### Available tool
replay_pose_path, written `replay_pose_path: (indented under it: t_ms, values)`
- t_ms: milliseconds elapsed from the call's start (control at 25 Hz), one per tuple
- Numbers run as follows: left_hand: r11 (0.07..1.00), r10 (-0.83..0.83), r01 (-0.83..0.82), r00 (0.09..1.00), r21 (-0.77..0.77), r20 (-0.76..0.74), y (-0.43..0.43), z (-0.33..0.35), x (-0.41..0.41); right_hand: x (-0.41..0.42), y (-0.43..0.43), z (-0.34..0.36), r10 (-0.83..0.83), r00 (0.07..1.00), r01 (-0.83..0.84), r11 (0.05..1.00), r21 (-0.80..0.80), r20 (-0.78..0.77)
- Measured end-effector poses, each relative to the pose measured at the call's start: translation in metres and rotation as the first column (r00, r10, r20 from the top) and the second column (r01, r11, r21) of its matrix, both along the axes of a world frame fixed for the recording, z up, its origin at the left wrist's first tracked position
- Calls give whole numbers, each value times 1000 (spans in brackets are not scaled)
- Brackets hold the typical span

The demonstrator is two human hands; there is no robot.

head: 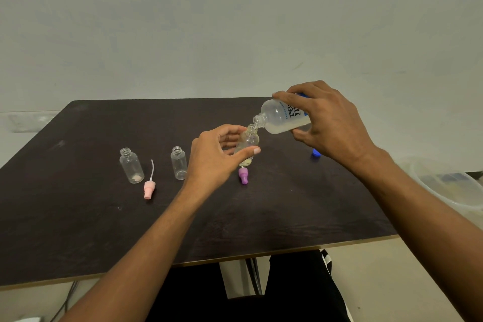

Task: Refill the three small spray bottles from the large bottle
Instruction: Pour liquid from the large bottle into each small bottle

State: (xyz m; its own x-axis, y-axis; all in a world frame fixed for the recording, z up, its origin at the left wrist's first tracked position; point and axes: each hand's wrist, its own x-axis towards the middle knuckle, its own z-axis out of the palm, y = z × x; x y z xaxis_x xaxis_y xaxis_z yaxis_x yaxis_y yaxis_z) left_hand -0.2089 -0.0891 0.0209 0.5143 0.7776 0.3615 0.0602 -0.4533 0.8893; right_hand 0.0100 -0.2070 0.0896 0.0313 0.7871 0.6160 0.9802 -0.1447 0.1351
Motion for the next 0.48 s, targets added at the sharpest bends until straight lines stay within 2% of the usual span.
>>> replay_pose_path:
  t_ms: [480]
  values:
    - [1000,-6,6,1000,-1,-2,0,-1,0,3,1,-4,-6,1000,6,1000,16,12]
